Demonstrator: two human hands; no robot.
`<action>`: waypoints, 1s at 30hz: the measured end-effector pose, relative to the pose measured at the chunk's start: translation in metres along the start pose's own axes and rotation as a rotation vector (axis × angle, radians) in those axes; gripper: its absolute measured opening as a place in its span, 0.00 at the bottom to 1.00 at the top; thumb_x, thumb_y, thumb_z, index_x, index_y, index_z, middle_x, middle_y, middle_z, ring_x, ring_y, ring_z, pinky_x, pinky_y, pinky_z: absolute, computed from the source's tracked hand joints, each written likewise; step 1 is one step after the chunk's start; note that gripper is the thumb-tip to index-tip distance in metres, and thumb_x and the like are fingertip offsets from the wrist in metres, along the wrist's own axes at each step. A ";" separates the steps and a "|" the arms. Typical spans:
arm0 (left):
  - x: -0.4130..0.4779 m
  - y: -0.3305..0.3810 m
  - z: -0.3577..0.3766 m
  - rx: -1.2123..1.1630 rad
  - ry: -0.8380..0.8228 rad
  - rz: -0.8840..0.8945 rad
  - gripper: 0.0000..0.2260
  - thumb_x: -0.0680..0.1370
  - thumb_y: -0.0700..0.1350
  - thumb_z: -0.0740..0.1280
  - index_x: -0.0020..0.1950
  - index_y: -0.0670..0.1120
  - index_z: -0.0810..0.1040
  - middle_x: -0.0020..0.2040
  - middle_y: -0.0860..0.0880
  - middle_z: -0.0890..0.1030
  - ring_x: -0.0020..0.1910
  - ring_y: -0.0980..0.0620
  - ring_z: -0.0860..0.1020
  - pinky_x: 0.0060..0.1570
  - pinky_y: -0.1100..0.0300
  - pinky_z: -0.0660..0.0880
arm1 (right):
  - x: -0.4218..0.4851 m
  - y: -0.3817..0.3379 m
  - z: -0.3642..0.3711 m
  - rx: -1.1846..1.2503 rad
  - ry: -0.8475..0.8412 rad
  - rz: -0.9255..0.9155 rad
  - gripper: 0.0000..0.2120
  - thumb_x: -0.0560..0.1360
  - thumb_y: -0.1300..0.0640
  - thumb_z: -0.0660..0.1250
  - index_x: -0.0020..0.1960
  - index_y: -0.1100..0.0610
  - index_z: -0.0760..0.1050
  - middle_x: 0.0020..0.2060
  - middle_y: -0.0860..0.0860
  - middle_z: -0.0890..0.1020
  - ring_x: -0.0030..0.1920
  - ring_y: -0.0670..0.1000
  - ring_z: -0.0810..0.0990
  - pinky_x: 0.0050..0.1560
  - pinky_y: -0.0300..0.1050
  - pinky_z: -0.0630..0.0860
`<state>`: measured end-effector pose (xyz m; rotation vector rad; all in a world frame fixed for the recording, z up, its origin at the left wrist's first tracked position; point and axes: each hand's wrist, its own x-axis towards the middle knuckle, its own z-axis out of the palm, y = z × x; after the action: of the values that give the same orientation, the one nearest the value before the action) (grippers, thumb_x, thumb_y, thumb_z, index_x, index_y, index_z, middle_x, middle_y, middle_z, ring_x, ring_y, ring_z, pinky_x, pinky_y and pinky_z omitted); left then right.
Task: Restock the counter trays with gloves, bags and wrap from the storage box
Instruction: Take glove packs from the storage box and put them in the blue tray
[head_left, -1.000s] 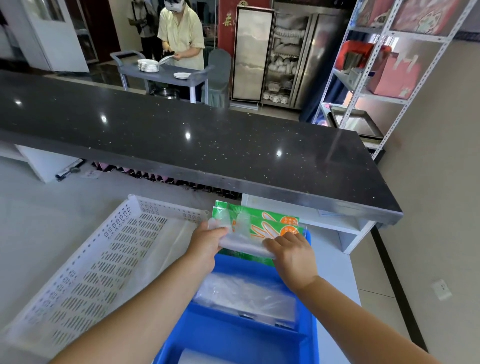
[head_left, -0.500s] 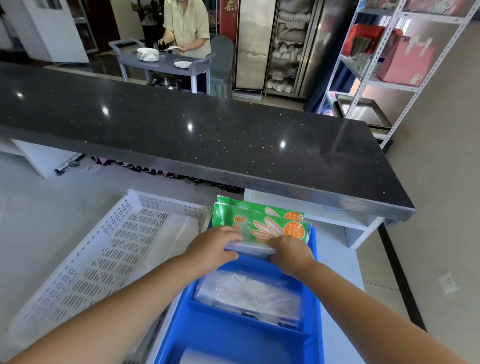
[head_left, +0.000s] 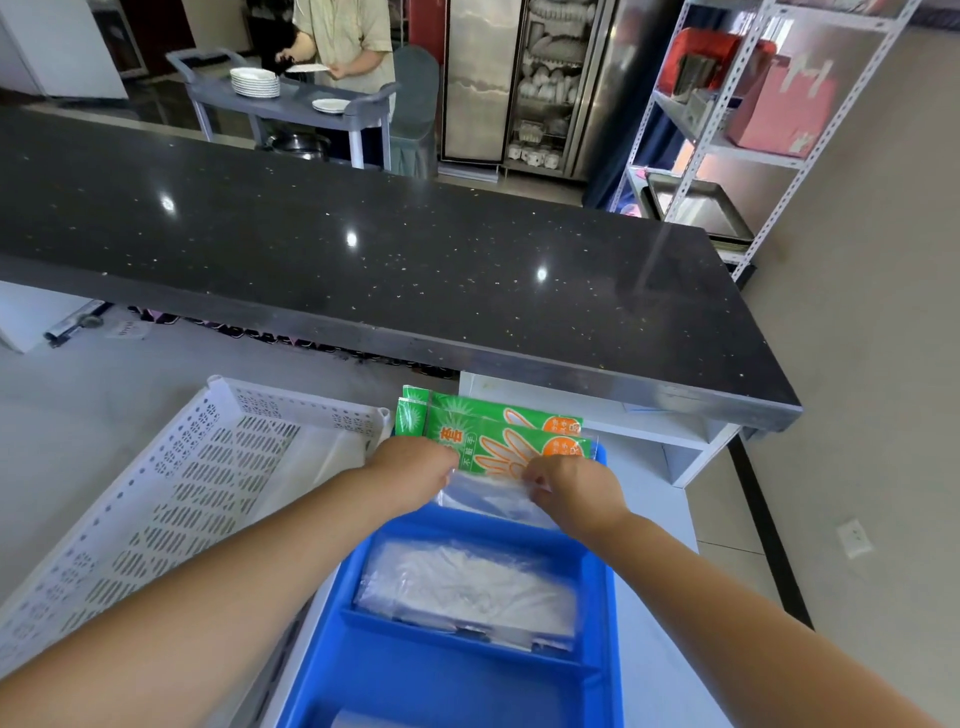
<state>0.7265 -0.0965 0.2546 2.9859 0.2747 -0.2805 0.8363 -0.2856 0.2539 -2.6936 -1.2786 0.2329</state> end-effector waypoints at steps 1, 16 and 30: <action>0.000 -0.002 -0.003 0.028 0.023 0.016 0.04 0.76 0.42 0.62 0.47 0.45 0.76 0.41 0.46 0.77 0.44 0.44 0.75 0.34 0.59 0.64 | 0.000 0.001 0.001 -0.003 0.001 -0.005 0.10 0.76 0.52 0.63 0.56 0.48 0.76 0.51 0.52 0.83 0.49 0.56 0.80 0.43 0.44 0.75; -0.008 -0.031 0.000 0.086 0.154 0.075 0.06 0.72 0.42 0.66 0.47 0.49 0.80 0.36 0.50 0.81 0.39 0.48 0.67 0.38 0.59 0.62 | -0.017 0.008 -0.002 -0.047 0.074 0.000 0.09 0.74 0.57 0.64 0.51 0.52 0.80 0.48 0.54 0.84 0.47 0.59 0.79 0.45 0.46 0.75; -0.044 -0.062 -0.022 -0.181 0.461 0.099 0.09 0.73 0.41 0.66 0.51 0.49 0.82 0.46 0.48 0.84 0.47 0.43 0.78 0.46 0.54 0.72 | -0.059 -0.019 -0.020 -0.187 0.227 0.094 0.10 0.73 0.62 0.64 0.51 0.55 0.81 0.42 0.56 0.84 0.42 0.60 0.80 0.40 0.48 0.74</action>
<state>0.6759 -0.0398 0.2779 2.8326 0.1827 0.4264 0.7894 -0.3214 0.2812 -2.8369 -1.1608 -0.1873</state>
